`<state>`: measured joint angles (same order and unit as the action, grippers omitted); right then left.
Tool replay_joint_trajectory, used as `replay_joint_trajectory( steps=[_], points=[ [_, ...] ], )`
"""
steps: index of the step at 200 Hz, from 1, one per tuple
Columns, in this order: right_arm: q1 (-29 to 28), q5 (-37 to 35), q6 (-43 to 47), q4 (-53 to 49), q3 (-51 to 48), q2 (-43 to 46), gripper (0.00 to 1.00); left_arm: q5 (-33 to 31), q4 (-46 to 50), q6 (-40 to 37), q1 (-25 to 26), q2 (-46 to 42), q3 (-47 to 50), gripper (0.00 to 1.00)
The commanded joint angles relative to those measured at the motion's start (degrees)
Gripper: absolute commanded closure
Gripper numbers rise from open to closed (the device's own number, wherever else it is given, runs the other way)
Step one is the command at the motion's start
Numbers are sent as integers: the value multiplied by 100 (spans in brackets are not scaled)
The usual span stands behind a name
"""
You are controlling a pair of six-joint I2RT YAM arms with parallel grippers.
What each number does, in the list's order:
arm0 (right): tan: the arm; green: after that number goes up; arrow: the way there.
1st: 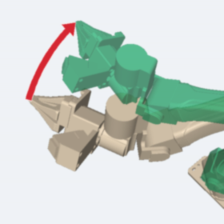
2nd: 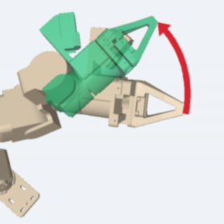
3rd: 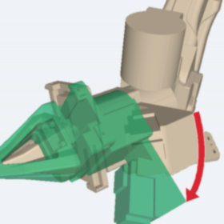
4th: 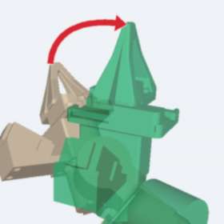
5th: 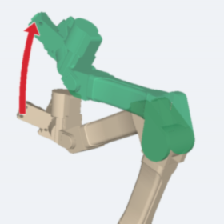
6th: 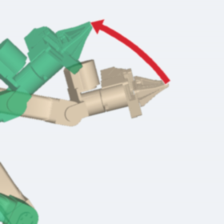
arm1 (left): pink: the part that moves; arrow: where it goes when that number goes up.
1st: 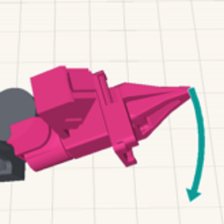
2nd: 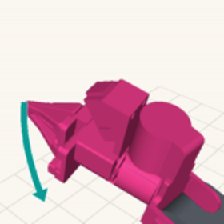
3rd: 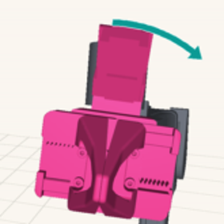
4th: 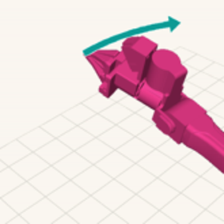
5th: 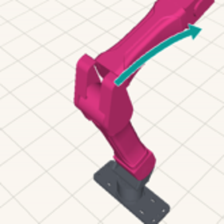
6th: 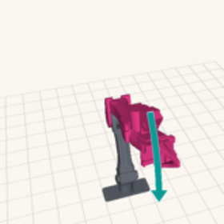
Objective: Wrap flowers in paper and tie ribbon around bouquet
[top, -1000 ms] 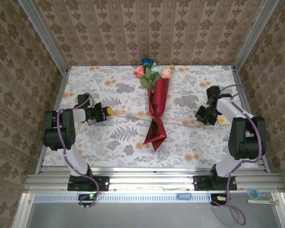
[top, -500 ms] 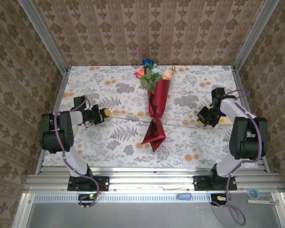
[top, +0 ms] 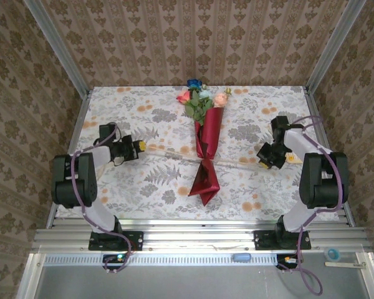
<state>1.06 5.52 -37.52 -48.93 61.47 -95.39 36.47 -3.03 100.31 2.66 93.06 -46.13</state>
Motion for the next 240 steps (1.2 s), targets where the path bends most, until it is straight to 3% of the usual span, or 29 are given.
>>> replay_joint_trajectory(
  steps=[1, 15, 41, 73, 98, 137, 189, 240],
  points=[
    [-178, -833, 8, -456, 55, -132, 100, -575, 571, -78, 397, -377, 34, 100],
    [-209, -873, 7, -446, 31, -174, 100, -705, 939, -308, 472, -483, 22, 99],
    [-262, -919, 94, -520, 128, -249, 100, -821, 1939, -712, 505, -588, -131, 60],
    [-400, -1050, 168, -620, 230, -197, 100, -1408, 3237, -1340, 476, -943, -620, 45],
    [-444, -1073, 174, -607, 167, -142, 100, -1636, 3789, -1745, 757, -854, -1104, 43],
    [-480, -1016, 140, -541, 60, -173, 100, -1639, 3667, -1529, 1308, -233, -1195, 42],
    [-510, -1015, 112, -513, 1, -130, 100, -2112, 4108, -1889, 1501, 688, -1900, 44],
    [-519, -999, 69, -483, -74, -116, 100, -1976, 4002, -1852, 1601, 1115, -1934, 52]
  ],
)
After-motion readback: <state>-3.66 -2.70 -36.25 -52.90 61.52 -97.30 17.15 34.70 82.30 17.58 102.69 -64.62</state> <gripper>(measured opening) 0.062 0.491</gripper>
